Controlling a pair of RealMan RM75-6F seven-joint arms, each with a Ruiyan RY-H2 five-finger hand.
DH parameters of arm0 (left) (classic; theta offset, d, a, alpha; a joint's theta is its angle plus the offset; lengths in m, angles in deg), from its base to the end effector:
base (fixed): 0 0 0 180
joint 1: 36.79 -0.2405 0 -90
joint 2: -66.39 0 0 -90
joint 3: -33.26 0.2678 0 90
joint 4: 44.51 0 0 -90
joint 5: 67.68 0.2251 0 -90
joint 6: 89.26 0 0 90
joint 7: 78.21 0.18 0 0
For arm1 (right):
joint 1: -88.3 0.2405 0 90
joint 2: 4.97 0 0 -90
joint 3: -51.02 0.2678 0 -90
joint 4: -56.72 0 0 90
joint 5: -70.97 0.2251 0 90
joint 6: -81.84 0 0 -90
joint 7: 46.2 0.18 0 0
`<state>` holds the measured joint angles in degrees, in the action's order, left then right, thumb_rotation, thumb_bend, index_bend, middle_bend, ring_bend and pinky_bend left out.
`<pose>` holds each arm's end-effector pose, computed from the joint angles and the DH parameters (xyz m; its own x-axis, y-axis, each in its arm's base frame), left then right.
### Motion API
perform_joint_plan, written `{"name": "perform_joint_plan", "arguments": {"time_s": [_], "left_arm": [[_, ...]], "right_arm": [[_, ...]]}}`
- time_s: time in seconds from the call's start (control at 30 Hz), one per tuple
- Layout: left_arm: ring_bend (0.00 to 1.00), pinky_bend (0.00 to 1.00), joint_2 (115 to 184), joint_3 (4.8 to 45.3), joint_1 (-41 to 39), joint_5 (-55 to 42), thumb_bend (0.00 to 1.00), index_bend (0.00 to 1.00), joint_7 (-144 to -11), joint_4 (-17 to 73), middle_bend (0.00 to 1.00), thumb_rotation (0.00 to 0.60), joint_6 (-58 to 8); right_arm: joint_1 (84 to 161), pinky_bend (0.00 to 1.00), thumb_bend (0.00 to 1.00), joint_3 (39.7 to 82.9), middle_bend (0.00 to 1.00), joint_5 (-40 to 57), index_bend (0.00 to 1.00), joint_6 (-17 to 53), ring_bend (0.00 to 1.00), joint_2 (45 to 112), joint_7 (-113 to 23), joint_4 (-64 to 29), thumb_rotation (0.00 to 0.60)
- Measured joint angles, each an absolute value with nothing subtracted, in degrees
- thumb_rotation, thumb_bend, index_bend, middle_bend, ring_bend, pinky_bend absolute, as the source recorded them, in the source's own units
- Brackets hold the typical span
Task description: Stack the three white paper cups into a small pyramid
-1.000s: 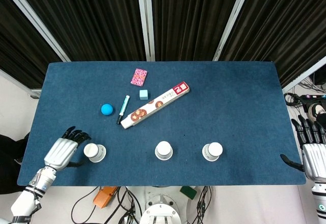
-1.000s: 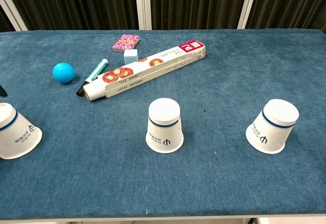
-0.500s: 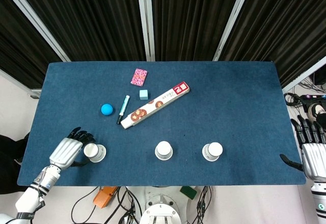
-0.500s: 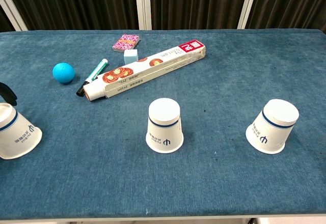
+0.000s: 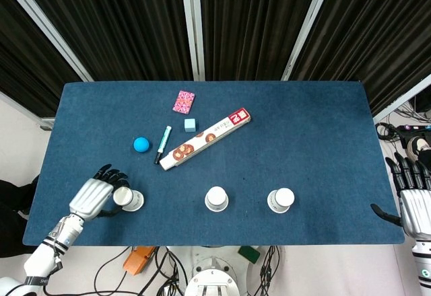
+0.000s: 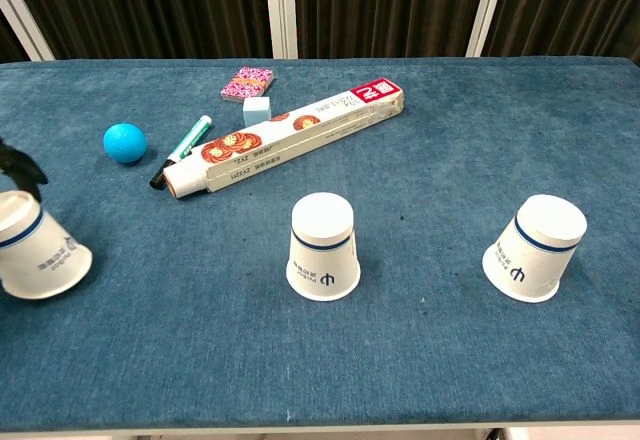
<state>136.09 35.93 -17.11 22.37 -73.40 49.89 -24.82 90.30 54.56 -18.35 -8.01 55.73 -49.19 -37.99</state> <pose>-0.2669 0.2528 0.0354 0.4601 0.3361 0.8218 0.8709 -0.3508 -0.3441 -0.3167 -0.2047 0.1774 0.4598 0.0746 0.8849 -0.8864 -0.0211 0.4624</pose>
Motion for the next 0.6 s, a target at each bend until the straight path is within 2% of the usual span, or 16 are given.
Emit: {"name": "perform_joint_plan", "arguments": {"time_s": [0.3, 0.6], "left_arm": [[0.14, 0.0, 137.58, 33.99, -11.42, 25.52, 0.33, 0.4, -70.75, 52.8, 0.19, 0.6, -28.56], [0.14, 0.0, 144.55, 30.26, -4.06, 22.18, 0.33, 0.4, -61.03, 53.69, 0.19, 0.6, -36.66]], "right_arm": [[90.36, 0.04, 0.19, 54.49, 0.03, -18.47, 0.0, -7.79, 0.0, 55.74, -49.33, -38.09, 0.6], [90.05, 0.04, 0.19, 54.54, 0.03, -17.78, 0.0, -7.75, 0.0, 55.57, -48.98, -37.96, 0.6]]}}
